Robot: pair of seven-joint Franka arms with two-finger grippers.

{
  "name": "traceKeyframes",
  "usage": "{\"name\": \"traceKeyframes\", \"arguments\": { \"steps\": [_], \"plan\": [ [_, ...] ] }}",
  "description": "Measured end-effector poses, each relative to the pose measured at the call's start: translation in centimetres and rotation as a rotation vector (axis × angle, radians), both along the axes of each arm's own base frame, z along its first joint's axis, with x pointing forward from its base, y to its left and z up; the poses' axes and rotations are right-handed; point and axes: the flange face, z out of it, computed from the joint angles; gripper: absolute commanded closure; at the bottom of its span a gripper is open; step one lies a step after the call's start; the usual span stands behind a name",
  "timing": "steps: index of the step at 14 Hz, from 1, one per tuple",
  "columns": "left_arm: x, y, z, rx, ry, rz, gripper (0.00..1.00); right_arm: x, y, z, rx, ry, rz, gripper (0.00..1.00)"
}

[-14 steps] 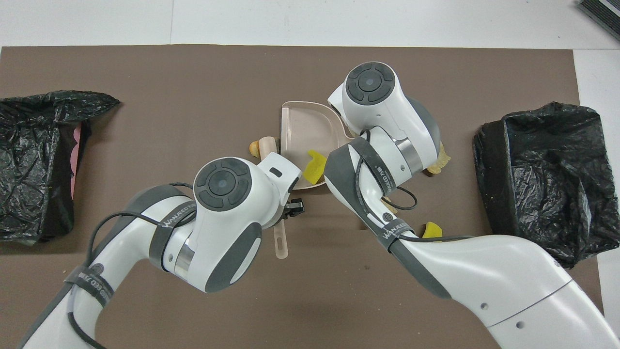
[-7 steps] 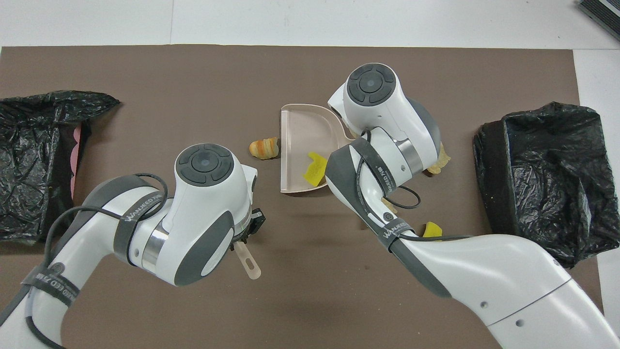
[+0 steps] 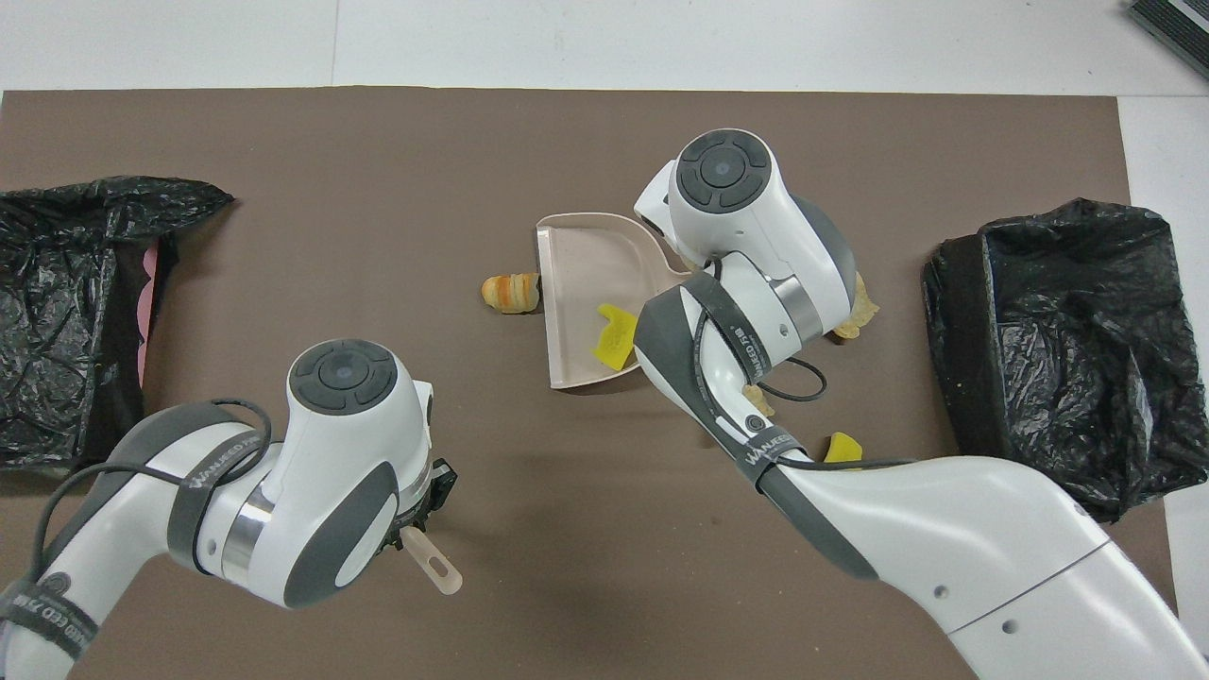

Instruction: Sweep and dump trash in bin

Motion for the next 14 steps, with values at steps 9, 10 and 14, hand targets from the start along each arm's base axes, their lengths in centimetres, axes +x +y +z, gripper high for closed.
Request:
{"name": "traceKeyframes", "arguments": {
  "steps": [9, 10, 14],
  "plan": [
    [4.6, -3.2, -0.7, -0.227, -0.242, -0.062, 1.00, 0.0, 0.0, 0.0, 0.001, -0.001, 0.001, 1.00],
    [5.5, -3.9, -1.0, -0.238, -0.256, -0.069, 1.00, 0.0, 0.0, 0.0, 0.002, -0.003, 0.001, 1.00],
    [8.7, -6.5, -2.3, -0.283, -0.336, -0.105, 1.00, 0.0, 0.0, 0.0, 0.002, -0.004, 0.001, 1.00]
  ]
}}
